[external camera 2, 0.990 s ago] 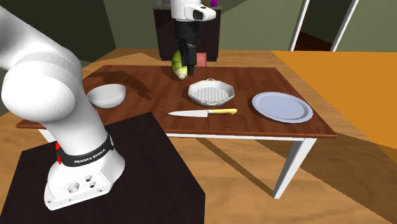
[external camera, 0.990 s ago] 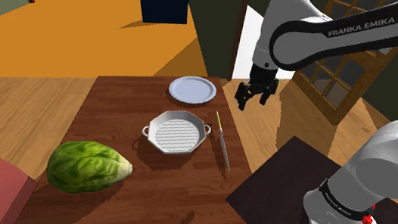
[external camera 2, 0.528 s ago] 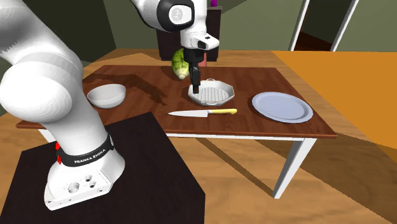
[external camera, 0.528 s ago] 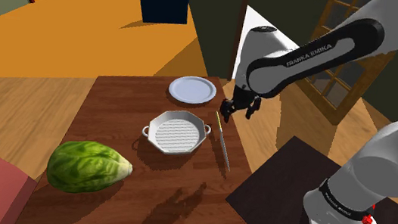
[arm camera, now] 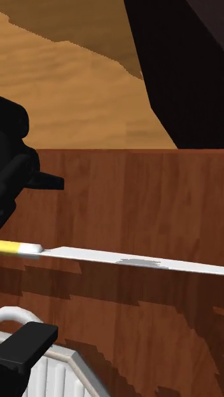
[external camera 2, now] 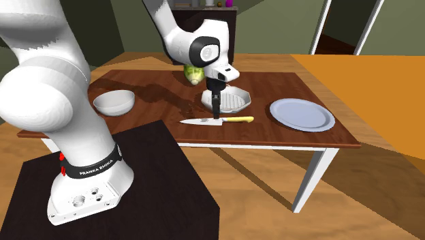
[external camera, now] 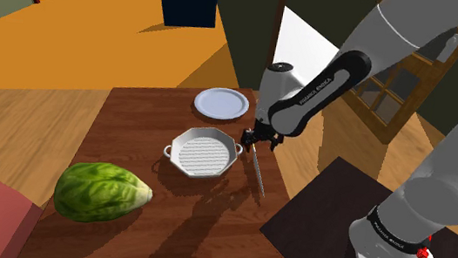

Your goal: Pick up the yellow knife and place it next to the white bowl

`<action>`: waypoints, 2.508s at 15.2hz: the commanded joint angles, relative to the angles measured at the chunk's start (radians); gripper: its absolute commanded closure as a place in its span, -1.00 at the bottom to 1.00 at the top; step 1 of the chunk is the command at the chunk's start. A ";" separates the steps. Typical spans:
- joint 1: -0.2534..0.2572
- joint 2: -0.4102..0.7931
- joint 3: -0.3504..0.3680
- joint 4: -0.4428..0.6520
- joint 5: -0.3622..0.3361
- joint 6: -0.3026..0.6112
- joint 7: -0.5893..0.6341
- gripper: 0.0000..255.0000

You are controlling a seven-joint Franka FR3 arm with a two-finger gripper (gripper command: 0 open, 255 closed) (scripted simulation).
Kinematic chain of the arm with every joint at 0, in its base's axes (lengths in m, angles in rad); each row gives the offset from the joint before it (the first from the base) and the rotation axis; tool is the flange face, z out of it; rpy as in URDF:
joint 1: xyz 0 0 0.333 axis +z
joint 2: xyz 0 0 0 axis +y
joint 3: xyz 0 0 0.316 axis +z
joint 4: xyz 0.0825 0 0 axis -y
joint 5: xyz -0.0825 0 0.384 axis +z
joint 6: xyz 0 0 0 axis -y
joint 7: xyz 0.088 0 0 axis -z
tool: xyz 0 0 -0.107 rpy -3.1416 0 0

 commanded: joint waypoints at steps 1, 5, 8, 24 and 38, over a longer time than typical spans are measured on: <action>0.008 0.070 -0.011 0.031 -0.056 0.037 0.073 -1.00; 0.022 0.133 -0.036 0.037 -0.108 0.090 0.111 -1.00; 0.040 0.191 -0.064 0.047 -0.156 0.136 0.146 -1.00; 0.041 0.190 -0.065 0.047 -0.155 0.136 0.146 1.00; 0.000 0.005 0.005 0.032 -0.004 -0.026 0.034 1.00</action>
